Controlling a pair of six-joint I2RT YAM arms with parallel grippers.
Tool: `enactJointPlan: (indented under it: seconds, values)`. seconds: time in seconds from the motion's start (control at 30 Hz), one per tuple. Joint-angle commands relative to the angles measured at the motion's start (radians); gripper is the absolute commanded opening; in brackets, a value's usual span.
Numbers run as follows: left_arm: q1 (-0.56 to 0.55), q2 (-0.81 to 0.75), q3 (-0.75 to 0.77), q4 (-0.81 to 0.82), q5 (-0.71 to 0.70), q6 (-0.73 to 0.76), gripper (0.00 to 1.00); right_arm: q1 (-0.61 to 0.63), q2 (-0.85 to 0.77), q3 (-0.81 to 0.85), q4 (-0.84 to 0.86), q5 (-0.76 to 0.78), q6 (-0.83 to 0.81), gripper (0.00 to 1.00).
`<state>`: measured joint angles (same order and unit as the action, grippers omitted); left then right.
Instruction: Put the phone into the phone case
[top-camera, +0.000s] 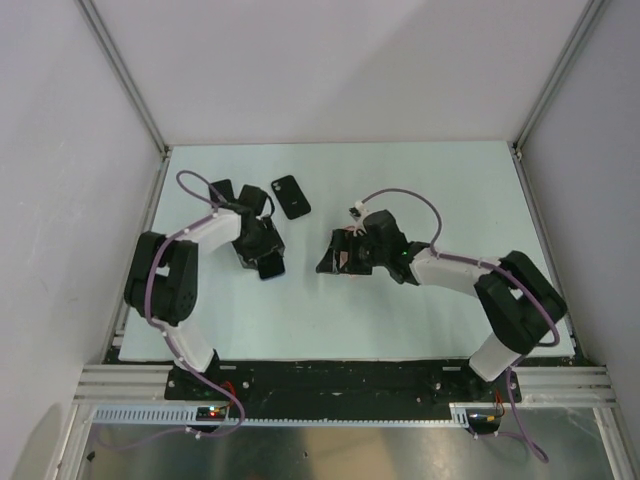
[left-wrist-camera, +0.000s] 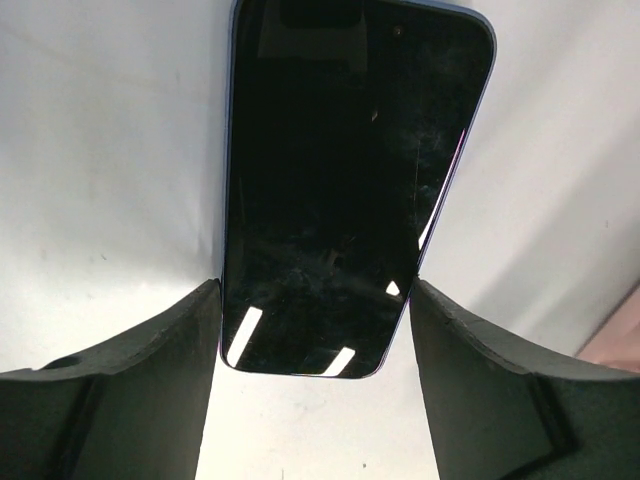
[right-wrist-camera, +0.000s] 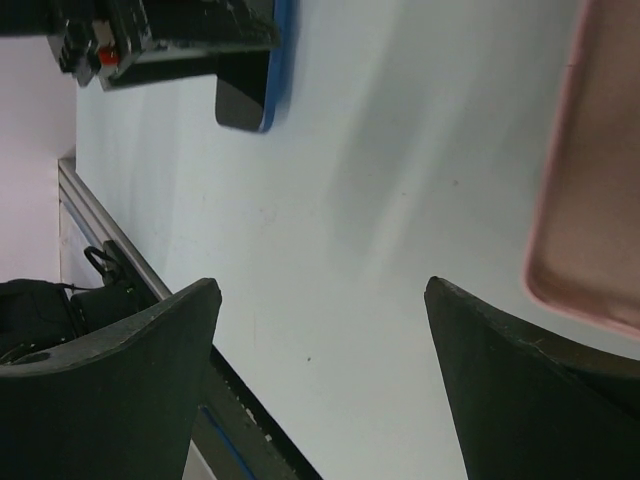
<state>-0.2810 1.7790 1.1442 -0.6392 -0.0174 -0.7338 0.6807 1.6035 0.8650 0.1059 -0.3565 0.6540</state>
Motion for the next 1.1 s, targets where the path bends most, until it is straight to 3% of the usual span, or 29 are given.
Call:
enactJointPlan:
  seconds: [0.0,0.27,0.7,1.07]
  values:
    - [-0.03,-0.125,-0.106,0.121,0.106,-0.099,0.51,0.048,0.078,0.057,0.157,-0.007,0.006,0.89]
    - [-0.077,-0.208,-0.191,0.186,0.192,-0.158,0.51,0.134,0.216,0.09,0.282,0.004,0.044,0.85]
    - [-0.096,-0.225,-0.229,0.225,0.268,-0.157,0.51,0.158,0.401,0.137,0.412,0.026,0.125,0.72]
    - [-0.097,-0.242,-0.222,0.229,0.27,-0.134,0.54,0.151,0.445,0.153,0.428,0.073,0.19,0.49]
